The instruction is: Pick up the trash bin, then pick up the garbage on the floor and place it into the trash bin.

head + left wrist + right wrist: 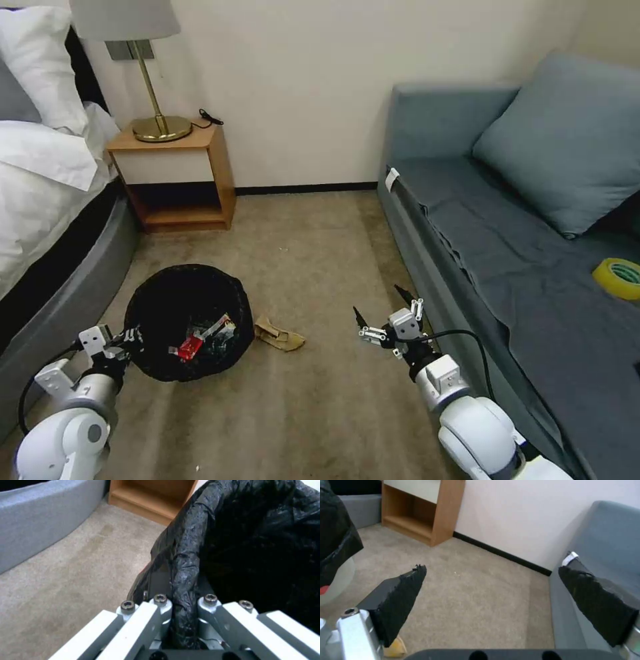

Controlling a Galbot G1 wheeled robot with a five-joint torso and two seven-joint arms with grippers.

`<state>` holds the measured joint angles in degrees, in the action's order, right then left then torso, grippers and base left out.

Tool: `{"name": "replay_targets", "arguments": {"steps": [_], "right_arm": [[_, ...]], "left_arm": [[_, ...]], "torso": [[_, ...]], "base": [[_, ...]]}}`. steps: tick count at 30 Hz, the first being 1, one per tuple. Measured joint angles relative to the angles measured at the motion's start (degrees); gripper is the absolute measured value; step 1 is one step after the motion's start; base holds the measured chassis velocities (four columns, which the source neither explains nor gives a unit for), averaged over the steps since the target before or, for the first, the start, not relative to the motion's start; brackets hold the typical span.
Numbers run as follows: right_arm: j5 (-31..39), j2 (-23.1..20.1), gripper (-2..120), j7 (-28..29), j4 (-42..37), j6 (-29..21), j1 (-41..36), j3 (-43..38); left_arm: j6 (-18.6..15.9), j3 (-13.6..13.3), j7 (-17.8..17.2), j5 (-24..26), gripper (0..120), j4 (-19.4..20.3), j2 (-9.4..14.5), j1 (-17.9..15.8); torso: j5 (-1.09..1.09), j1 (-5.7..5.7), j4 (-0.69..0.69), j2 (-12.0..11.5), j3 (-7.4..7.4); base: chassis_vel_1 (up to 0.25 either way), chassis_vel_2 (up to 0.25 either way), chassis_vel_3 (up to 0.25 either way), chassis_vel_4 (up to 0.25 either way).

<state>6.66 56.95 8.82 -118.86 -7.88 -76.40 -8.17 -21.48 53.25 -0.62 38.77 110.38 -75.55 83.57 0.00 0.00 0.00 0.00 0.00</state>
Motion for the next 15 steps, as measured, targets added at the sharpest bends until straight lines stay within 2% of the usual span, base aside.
{"name": "replay_targets", "arguments": {"steps": [15], "right_arm": [[0.5, 0.0, 100, 0.1, 1.5, -0.5, 2.8, 3.6]], "left_arm": [[0.2, 0.8, 0.3, 0.4, 4, -0.8, 0.1, -0.1]], "torso": [[0.0, 0.0, 0.0, 0.0, 0.0]], "base": [[-0.089, 0.089, 0.083, -0.084]]}}
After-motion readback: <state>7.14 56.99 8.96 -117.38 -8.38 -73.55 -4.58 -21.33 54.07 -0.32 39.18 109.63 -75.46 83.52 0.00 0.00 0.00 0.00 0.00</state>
